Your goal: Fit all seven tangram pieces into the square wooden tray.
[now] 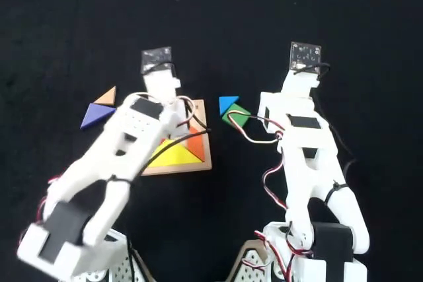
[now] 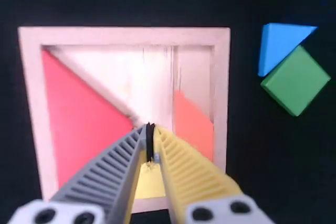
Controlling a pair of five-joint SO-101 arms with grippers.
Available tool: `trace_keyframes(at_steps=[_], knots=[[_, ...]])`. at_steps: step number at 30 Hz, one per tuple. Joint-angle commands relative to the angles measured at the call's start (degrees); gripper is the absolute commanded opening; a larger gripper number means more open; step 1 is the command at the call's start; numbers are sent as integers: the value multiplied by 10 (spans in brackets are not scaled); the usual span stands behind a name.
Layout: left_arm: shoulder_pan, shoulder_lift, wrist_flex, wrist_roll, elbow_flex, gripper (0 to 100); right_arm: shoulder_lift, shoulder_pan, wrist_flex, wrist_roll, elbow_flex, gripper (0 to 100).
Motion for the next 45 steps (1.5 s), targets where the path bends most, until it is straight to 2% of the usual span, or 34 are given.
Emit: trace_keyframes(at_steps=[1, 5, 7, 13, 14, 18, 20, 22, 25, 26, 30, 34, 39, 45], knots=[[-47, -90, 39, -33, -13, 34, -26, -4, -11, -2, -5, 12], [-101, -92, 43, -202, -11, 104, -25, -11, -11, -1, -3, 12], [-134, -97, 42, -268, 3, 106, -25, -11, -12, -1, -3, 12], [-286, -98, 56, -305, 0, 98, -24, -12, -55, -1, 19, 12], [-306, -94, 58, -331, -7, 98, -24, -12, -61, -1, 22, 12], [-335, -92, 60, -574, -7, 98, -24, -12, -63, -1, 22, 12], [-337, -92, 61, -651, -8, 99, -24, -12, -63, -1, 22, 12], [-345, -92, 60, -636, -18, 137, -24, -12, -63, -1, 22, 12], [-349, -92, 57, -598, -22, 261, -24, -12, -63, -1, 22, 12], [-349, -92, 55, -601, -22, 265, -24, -12, -63, -1, 22, 12], [-348, -66, 50, -680, -36, 263, -24, -12, -63, -1, 22, 12], [-357, 25, 28, -718, -100, 263, -25, -12, -63, -1, 22, 12], [-368, 164, 107, -866, -236, 253, -25, -12, -63, -1, 22, 12], [-363, 274, 222, -964, -399, 217, -25, -12, -63, -1, 20, 12]])
